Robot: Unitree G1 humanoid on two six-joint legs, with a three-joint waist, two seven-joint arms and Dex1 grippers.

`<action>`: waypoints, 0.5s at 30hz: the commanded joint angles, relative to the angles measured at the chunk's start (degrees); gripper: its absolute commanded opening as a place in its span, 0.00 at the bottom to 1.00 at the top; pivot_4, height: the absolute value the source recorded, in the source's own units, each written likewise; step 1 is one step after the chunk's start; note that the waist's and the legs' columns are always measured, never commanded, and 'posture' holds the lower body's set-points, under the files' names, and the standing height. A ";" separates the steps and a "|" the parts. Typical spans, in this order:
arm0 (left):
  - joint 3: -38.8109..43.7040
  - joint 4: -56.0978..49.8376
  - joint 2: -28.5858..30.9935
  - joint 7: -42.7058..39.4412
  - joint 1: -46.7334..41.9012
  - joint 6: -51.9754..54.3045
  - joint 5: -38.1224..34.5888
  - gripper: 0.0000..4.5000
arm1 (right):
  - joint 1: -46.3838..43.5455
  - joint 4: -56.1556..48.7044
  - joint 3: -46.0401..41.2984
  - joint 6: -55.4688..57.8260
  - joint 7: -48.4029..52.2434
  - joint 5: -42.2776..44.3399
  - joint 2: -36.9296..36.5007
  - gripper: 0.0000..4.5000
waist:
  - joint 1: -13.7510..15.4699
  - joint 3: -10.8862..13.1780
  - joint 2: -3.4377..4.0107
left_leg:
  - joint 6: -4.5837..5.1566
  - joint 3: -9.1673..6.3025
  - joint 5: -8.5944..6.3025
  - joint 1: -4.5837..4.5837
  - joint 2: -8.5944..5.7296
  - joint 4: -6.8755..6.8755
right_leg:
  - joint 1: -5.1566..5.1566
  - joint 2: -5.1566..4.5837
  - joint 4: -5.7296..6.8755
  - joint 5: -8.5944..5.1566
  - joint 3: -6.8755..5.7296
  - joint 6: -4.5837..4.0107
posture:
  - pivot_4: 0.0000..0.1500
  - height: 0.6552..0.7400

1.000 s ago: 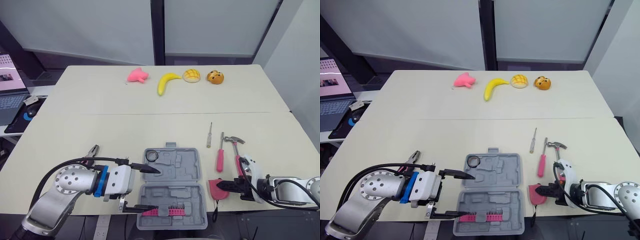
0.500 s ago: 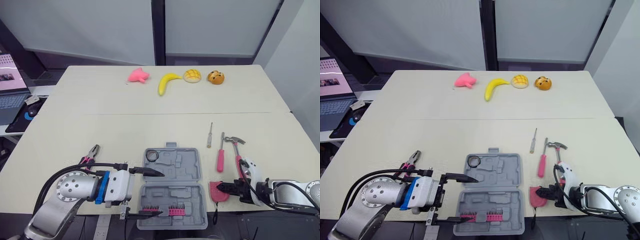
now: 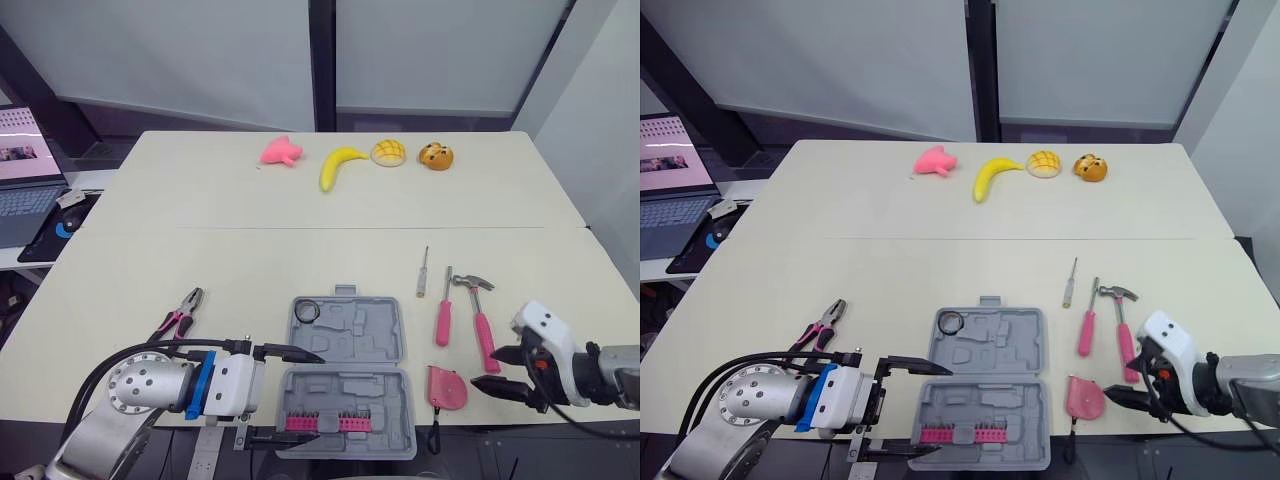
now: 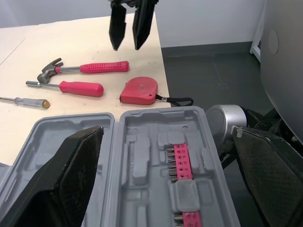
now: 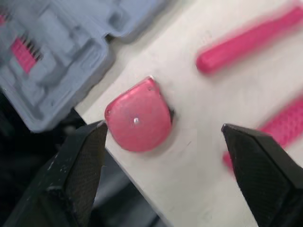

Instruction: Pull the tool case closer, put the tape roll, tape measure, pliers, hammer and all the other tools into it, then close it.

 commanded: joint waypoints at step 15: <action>-0.85 -1.15 1.13 0.33 -1.04 -0.07 1.48 1.00 | -10.27 24.12 9.53 -34.44 18.02 -29.41 19.18 0.92 | 0.15 0.11 -0.05 | 0.00 -0.02 -0.02 0.75 -0.01 -0.10 | 0.88 -0.06 -0.26 0.00 0.04 0.00 | 1.00 0.76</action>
